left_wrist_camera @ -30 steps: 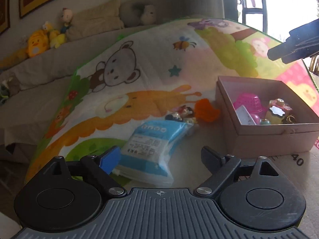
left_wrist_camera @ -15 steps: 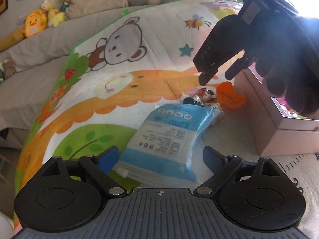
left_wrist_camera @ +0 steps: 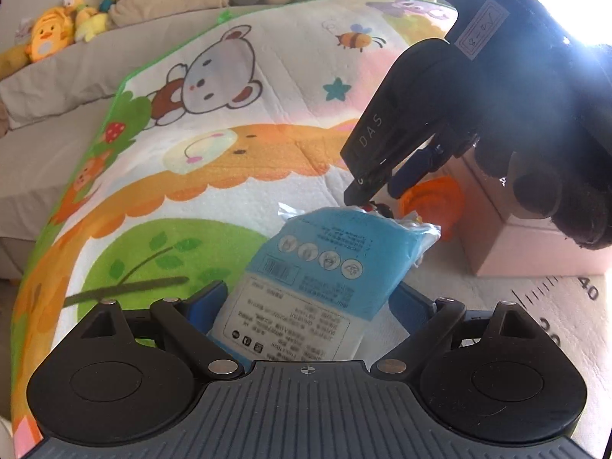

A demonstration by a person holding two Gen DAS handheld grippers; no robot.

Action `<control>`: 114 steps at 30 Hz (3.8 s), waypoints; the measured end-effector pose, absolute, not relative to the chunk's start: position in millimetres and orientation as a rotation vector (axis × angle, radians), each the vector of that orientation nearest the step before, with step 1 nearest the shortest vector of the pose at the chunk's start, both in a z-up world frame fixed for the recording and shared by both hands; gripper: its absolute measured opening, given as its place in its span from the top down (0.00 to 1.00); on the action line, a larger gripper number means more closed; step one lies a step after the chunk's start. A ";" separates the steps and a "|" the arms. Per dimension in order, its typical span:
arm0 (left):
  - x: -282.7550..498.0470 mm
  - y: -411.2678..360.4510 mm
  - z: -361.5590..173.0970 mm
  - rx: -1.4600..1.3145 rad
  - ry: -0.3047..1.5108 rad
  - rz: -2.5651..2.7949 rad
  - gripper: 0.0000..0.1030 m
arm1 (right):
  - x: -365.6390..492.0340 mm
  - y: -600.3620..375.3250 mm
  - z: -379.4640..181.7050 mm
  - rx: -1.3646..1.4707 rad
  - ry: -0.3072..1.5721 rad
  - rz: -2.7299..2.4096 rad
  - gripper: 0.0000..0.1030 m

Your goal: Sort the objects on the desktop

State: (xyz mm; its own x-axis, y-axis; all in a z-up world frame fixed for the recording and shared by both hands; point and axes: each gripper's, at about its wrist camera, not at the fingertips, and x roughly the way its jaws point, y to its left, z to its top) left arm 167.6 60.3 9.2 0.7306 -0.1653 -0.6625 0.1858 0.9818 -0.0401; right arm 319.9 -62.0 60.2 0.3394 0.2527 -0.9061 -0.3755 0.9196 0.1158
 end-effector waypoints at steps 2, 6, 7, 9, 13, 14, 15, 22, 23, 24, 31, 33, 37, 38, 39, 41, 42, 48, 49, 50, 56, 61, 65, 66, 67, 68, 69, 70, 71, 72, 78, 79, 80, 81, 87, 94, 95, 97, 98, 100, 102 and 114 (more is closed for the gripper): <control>149.4 61.7 10.7 0.018 0.739 -0.232 0.08 | 300.6 -62.9 62.4 -0.122 1.188 0.481 0.67; 102.0 59.3 13.5 0.007 0.740 -0.341 0.07 | 246.2 -65.0 84.8 -0.182 1.179 0.662 0.66; 95.1 57.5 13.3 0.009 0.742 -0.345 0.07 | 238.7 -68.0 93.5 -0.200 1.136 0.664 0.65; 79.9 50.2 11.9 0.015 0.740 -0.351 0.07 | 227.3 -79.9 113.2 -0.224 1.016 0.614 0.63; 65.2 42.0 12.6 0.014 0.730 -0.369 0.06 | 189.2 -87.0 122.9 -0.326 0.826 0.582 0.63; 64.7 40.7 11.9 0.011 0.736 -0.379 0.06 | 180.3 -87.9 119.6 -0.315 0.814 0.596 0.63; 64.5 38.2 10.7 0.014 0.746 -0.391 0.06 | 171.0 -88.1 114.0 -0.315 0.800 0.598 0.63; 44.1 23.7 9.7 0.064 0.786 -0.348 0.06 | 140.9 -78.0 58.0 -0.432 0.715 0.509 0.63; 42.4 23.4 9.8 0.070 0.785 -0.320 0.06 | 140.5 -80.1 53.5 -0.422 0.723 0.497 0.64; 41.7 23.3 9.9 0.080 0.783 -0.284 0.06 | 140.3 -84.3 48.9 -0.400 0.749 0.484 0.64; 46.2 28.4 18.4 0.069 0.774 -0.203 0.06 | 110.6 -146.1 45.3 -0.231 0.791 0.432 0.81; 46.3 24.2 18.7 0.065 0.776 -0.217 0.06 | 100.4 -168.4 45.4 -0.209 0.794 0.379 0.80; 46.1 7.1 16.0 0.076 0.781 -0.272 0.08 | 80.9 -200.1 50.5 -0.186 0.753 0.305 0.79; 45.7 4.3 15.8 0.077 0.784 -0.289 0.09 | 78.1 -206.2 52.8 -0.151 0.753 0.317 0.73; 45.5 0.1 14.4 0.070 0.793 -0.322 0.11 | 76.9 -210.6 55.0 -0.120 0.746 0.326 0.67; 44.5 -4.2 13.5 0.057 0.809 -0.356 0.16 | 76.0 -207.2 58.2 -0.116 0.712 0.342 0.41; 43.0 -6.6 12.7 0.061 0.810 -0.361 0.17 | 76.6 -203.4 59.6 -0.120 0.695 0.352 0.38; 31.7 -4.2 14.3 0.122 0.782 -0.275 0.16 | 113.6 -165.9 59.0 -0.047 0.746 0.423 0.31; 30.8 -0.3 15.8 0.133 0.770 -0.241 0.15 | 119.7 -160.8 55.8 -0.036 0.762 0.420 0.31; 30.5 3.4 16.9 0.138 0.764 -0.218 0.14 | 125.1 -156.6 52.3 -0.022 0.774 0.417 0.31; 32.7 21.1 19.1 0.126 0.771 -0.151 0.12 | 137.9 -146.5 36.3 -0.009 0.825 0.409 0.59; 30.0 21.2 18.9 0.115 0.762 -0.175 0.10 | 118.6 -169.9 41.6 0.007 0.819 0.384 0.65; 29.2 16.0 17.6 0.110 0.754 -0.212 0.10 | 83.6 -197.8 47.9 0.004 0.810 0.348 0.65; 28.6 13.5 17.8 0.105 0.753 -0.235 0.10 | 71.1 -205.3 49.2 -0.004 0.807 0.349 0.65; 27.9 10.7 18.3 0.095 0.756 -0.267 0.10 | 60.0 -210.6 49.6 -0.015 0.805 0.348 0.65; 26.8 7.2 19.2 0.088 0.756 -0.300 0.10 | 51.7 -214.3 49.7 -0.025 0.804 0.345 0.65; 24.8 2.0 20.2 0.086 0.753 -0.336 0.09 | 40.4 -219.5 49.9 -0.042 0.800 0.337 0.65; 22.6 -3.0 21.1 0.086 0.750 -0.366 0.08 | 33.5 -222.3 49.9 -0.053 0.797 0.331 0.65; 20.8 -8.1 21.9 0.086 0.748 -0.393 0.08 | 25.3 -225.7 50.2 -0.063 0.788 0.321 0.65; 19.2 -13.1 22.7 0.086 0.745 -0.414 0.08 | 17.5 -228.6 50.1 -0.074 0.775 0.311 0.65; 20.2 -30.2 28.4 0.093 0.734 -0.452 0.07 | 2.2 -240.7 42.2 -0.005 0.724 0.264 0.42; 22.7 -31.6 30.3 0.098 0.730 -0.438 0.06 | 1.3 -242.3 39.9 0.004 0.708 0.243 0.31; 26.3 -32.8 32.3 0.110 0.724 -0.411 0.05 | 1.2 -243.6 37.3 0.009 0.698 0.224 0.28; 30.0 -33.3 33.7 0.125 0.716 -0.377 0.05 | 2.4 -244.7 34.9 0.018 0.695 0.215 0.28; 77.8 0.2 44.1 0.089 0.675 -0.114 0.05 | 1.1 -254.4 23.2 0.086 0.672 0.192 0.19; 145.7 27.6 24.5 -0.011 0.784 0.067 0.05 | 1.8 -259.0 21.6 0.127 0.672 0.171 0.05; 151.8 30.0 22.1 -0.039 0.798 0.066 0.05 | 1.6 -259.8 21.3 0.132 0.672 0.170 0.05; 159.1 30.5 17.6 -0.055 0.817 0.070 0.17 | 1.8 -260.7 21.0 0.142 0.671 0.168 0.04; 160.7 29.9 15.8 -0.053 0.825 0.070 0.22 | 1.3 -261.5 20.9 0.147 0.671 0.170 0.04; 161.1 28.2 13.0 -0.049 0.827 0.070 0.27 | 0.9 -262.3 20.8 0.152 0.671 0.172 0.02; 157.0 25.5 13.0 -0.031 0.811 0.056 0.28 | 0.7 -262.2 20.9 0.153 0.672 0.174 0.02; 71.6 -8.7 14.5 0.037 0.774 -0.196 0.29 | 0.5 -261.1 20.6 0.145 0.677 0.169 0.00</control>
